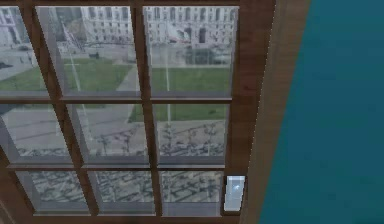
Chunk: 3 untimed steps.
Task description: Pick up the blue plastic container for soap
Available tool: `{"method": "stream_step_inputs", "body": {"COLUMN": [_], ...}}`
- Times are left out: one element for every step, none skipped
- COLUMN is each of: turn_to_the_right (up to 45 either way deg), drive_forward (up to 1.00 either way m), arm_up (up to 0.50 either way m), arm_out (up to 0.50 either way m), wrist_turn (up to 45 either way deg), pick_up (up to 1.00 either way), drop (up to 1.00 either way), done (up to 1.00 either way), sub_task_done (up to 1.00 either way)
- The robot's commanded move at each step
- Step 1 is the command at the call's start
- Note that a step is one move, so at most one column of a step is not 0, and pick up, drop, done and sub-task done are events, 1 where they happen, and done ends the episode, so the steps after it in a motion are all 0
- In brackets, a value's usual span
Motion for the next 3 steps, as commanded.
{"method": "stream_step_inputs", "body": {"turn_to_the_right": [0.0, 0.0, 0.0], "drive_forward": [0.00, 0.00, 0.00], "arm_up": [0.50, 0.38, 0.00], "arm_out": [0.00, 0.00, 0.48], "wrist_turn": [0.0, 0.0, 0.0], "pick_up": [0.00, 0.00, 0.00], "drop": [0.00, 0.00, 0.00], "done": [0.00, 0.00, 0.00], "sub_task_done": [0.00, 0.00, 0.00]}}
